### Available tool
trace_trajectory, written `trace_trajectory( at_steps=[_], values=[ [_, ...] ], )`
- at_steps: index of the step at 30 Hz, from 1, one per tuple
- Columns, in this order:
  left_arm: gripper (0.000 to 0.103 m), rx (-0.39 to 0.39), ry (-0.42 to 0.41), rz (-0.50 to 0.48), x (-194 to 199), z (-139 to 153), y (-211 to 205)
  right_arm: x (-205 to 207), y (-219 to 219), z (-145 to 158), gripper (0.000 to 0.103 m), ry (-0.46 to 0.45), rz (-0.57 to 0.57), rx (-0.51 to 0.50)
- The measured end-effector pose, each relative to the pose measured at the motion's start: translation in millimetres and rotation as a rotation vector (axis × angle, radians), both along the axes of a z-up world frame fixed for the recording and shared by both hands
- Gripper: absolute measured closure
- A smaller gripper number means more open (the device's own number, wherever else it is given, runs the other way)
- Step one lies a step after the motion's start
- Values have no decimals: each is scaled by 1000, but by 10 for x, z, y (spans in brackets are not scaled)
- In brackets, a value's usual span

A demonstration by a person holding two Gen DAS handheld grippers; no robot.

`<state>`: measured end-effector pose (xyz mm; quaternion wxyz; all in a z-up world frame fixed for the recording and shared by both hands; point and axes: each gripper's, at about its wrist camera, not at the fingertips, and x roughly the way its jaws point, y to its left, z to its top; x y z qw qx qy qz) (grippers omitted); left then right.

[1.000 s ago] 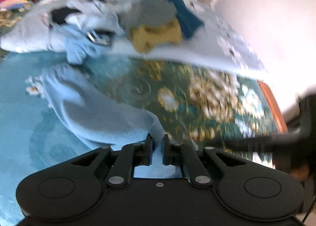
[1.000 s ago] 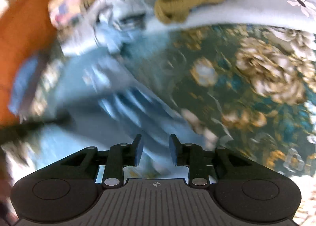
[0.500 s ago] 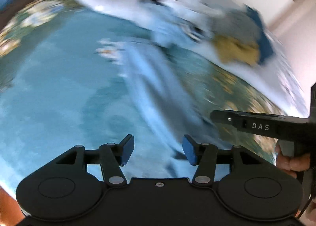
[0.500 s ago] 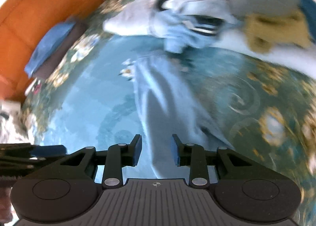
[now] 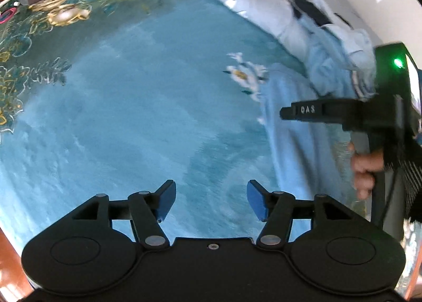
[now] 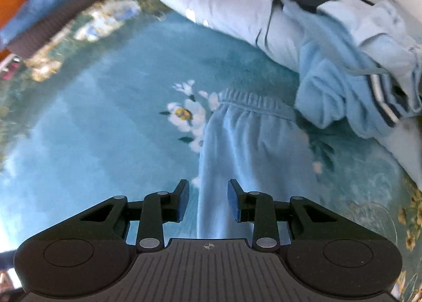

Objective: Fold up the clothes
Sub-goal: 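Grasp the sweatpants waistband with the left gripper while the right gripper grasps it too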

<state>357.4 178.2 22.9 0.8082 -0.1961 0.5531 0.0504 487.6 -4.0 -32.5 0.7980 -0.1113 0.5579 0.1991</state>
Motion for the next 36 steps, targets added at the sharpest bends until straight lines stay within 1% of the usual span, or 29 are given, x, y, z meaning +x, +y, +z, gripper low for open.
trace_trajectory(
  at_steps=[2, 4, 8, 9, 10, 11, 12, 13, 15, 16, 19, 23, 26, 28, 31, 33, 35, 36],
  values=[
    [44, 7, 8, -7, 44, -65, 86, 75, 111, -113, 75, -4, 4, -19],
    [43, 8, 22, -10, 100, -133, 175, 126, 194, -213, 75, -5, -7, -59],
    [43, -10, 31, 1, 250, -229, 315, 141, 231, -321, 75, -6, -45, -101],
    [43, -11, 29, 3, 288, -240, 336, 137, 224, -333, 81, -8, -48, -107],
    [42, -13, 25, 2, 332, -253, 350, 134, 212, -341, 92, -9, -47, -111],
    [42, -15, 21, -3, 382, -266, 357, 139, 188, -339, 96, -6, -54, -105],
    [42, -17, 16, -11, 438, -279, 357, 151, 148, -327, 98, -2, -68, -92],
    [42, -18, 10, -20, 497, -292, 356, 161, 94, -295, 100, -3, -92, -76],
    [40, -20, -4, -44, 629, -312, 313, 175, -23, -180, 101, -19, -138, -47],
    [37, -23, -10, -59, 701, -331, 281, 165, -106, -99, 101, -31, -160, -29],
    [36, -52, -29, -113, 931, -405, 112, 124, -407, 163, 101, -75, -240, 17],
    [36, -112, -64, -175, 1226, -536, -203, 118, -871, 427, 101, -139, -345, 14],
    [36, -154, -87, -221, 1440, -681, -457, 121, -1230, 560, 101, -171, -421, -14],
    [36, -169, -88, -251, 1566, -780, -606, 121, -1437, 596, 101, -186, -461, -37],
    [37, -197, -76, -272, 1713, -909, -739, 120, -1683, 576, 101, -187, -501, -67],
    [38, -216, -73, -283, 1777, -981, -781, 141, -1767, 519, 100, -165, -519, -43],
    [39, -246, -73, -284, 1805, -1032, -785, 170, -1777, 481, 100, -151, -511, 16],
    [39, -262, -73, -283, 1814, -1051, -784, 196, -1751, 474, 98, -145, -501, 46]
  ],
)
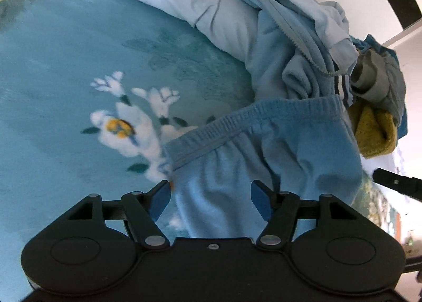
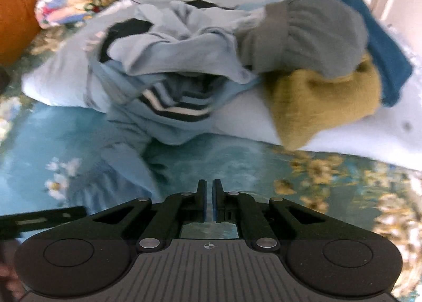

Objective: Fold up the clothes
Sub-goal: 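Grasp the sweatpants waistband with the left gripper while the right gripper grasps it too, then lift the sweatpants by the waistband with both grippers and shake them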

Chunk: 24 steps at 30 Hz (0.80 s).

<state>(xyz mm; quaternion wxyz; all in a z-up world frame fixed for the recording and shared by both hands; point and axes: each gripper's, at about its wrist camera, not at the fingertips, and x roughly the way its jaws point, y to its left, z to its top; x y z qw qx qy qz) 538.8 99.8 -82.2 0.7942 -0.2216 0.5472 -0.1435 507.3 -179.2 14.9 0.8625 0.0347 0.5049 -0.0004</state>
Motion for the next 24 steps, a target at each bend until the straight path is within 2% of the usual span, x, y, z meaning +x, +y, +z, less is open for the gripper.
trace_trajectory(
  at_steps=[2, 4, 5, 7, 11, 14, 17, 18, 20, 21, 24],
  values=[
    [40, -31, 0, 1, 11, -31, 1, 48, 78, 13, 92, -11, 37, 69],
    [41, -63, 4, 13, 11, -66, 19, 100, 189, 31, 61, -33, 95, 109],
    [41, -80, 7, 20, 11, -85, 29, 124, 254, 27, 56, -45, 123, 99],
    [41, -109, 17, 42, 12, -116, 79, 182, 360, -15, 56, -54, 180, 77],
    [42, -187, 26, 103, -25, -179, 209, 340, 481, -213, 56, -10, 254, 22],
    [46, -208, 45, 149, -44, -197, 283, 448, 494, -364, 58, 43, 244, 28],
    [47, -202, 40, 187, -88, -173, 335, 485, 474, -429, 66, 71, 224, 70],
    [47, -210, 42, 197, -100, -184, 346, 495, 468, -450, 75, 81, 219, 82],
    [48, -222, 44, 202, -83, -210, 344, 507, 448, -484, 86, 102, 206, 106],
    [48, -226, 37, 190, -58, -213, 341, 503, 435, -480, 98, 102, 196, 111],
    [52, -235, 18, 146, 17, -219, 329, 470, 397, -406, 100, 66, 178, 98]
  ],
)
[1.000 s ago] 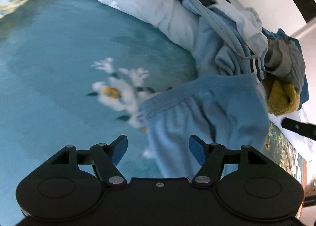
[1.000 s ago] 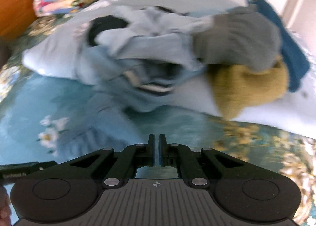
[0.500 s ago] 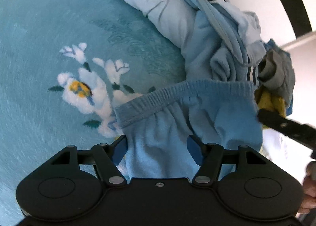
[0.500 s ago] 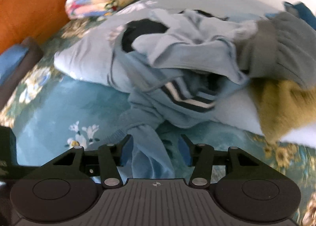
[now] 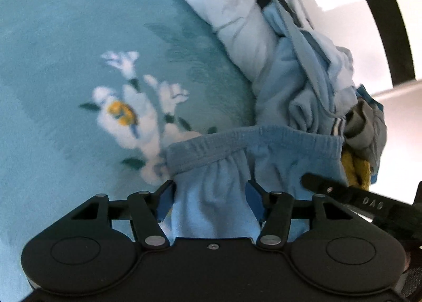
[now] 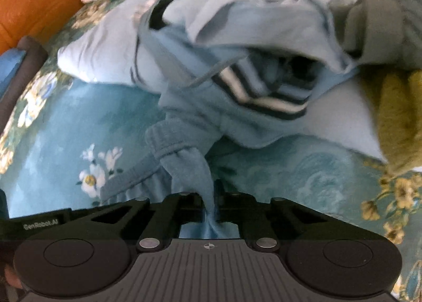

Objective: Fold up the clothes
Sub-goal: 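Lift the sweatpants by the waistband with both grippers and shake them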

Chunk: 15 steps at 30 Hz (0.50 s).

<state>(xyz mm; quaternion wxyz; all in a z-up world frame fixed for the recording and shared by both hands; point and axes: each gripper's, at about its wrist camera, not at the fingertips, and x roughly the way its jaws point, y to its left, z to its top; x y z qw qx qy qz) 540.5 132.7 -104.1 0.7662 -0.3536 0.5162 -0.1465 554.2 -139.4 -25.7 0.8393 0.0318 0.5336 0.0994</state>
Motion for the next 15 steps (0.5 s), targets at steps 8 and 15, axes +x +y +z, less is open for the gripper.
trace_trajectory(
  at_steps=[8, 15],
  values=[
    [102, 144, -90, -52, -56, 335, -236, -177, 7, 404, 100, -133, 37, -120],
    [102, 231, -309, -124, -440, 1284, -385, -541, -202, 1039, 100, -256, -24, -140]
  ],
)
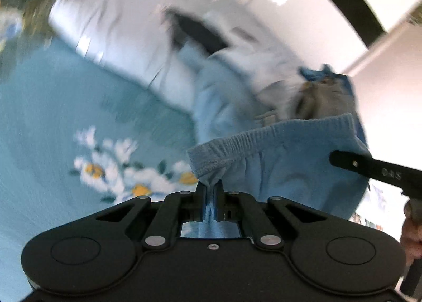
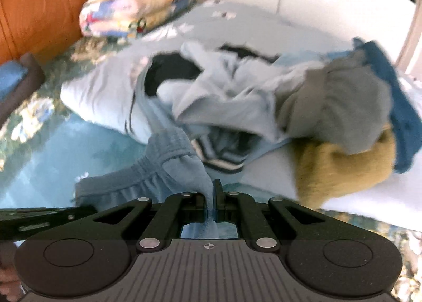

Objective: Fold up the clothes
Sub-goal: 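Lift the sweatpants by the waistband with both grippers and shake them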

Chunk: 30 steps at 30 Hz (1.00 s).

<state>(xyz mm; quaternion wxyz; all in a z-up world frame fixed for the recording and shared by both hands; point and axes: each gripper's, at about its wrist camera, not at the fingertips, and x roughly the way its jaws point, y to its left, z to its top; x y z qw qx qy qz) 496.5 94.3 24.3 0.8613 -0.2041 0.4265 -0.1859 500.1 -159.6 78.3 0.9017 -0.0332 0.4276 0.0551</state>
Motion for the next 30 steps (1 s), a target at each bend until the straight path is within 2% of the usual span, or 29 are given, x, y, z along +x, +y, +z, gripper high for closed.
trace_trajectory(
  at_steps=[6, 13, 18, 24, 30],
  values=[
    [101, 40, -179, -34, -381, 971, -230, -485, -268, 776, 100, -158, -32, 23],
    [101, 123, -400, -104, -815, 2194, -461, -1088, -554, 1798, 100, -367, -50, 53],
    [101, 142, -582, -165, -1191, 2991, -425, -1579, -612, 2491, 100, -507, -77, 68],
    [101, 172, -763, -262, -1820, 3674, -77, -2382, -343, 3083, 100, -664, -108, 18],
    [101, 211, -909, -320, -2564, 4124, 342, -3189, 47, 3416, 100, -775, -116, -5]
  ],
)
